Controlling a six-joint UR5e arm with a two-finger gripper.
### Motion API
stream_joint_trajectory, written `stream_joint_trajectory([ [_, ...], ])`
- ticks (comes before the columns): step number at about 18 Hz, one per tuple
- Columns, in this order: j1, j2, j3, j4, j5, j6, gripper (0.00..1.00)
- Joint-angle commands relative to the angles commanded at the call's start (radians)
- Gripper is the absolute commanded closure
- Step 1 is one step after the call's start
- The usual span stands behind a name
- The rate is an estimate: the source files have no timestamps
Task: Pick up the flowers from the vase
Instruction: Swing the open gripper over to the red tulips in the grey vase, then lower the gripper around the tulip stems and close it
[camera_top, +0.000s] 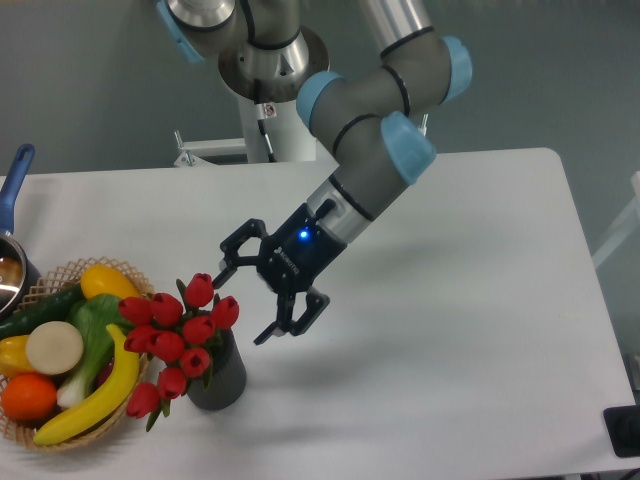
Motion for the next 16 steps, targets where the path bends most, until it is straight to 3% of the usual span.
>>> stream_joint_trajectory([
  [2,-0.02,-0.034,0.011,0.037,-0.011,-0.002,0.0],
  [8,-0.043,-0.043,0.015,0.043,-0.037,-0.002,0.0],
  [11,-0.043,-0.043,0.015,0.043,-0.038,-0.003,0.24],
  [14,-0.049,-0.045,0.015,0.043,-0.038,-0.009,0.41],
  [16,-0.049,-0.045,0.017,0.043,-0.038,-0.026,0.59],
])
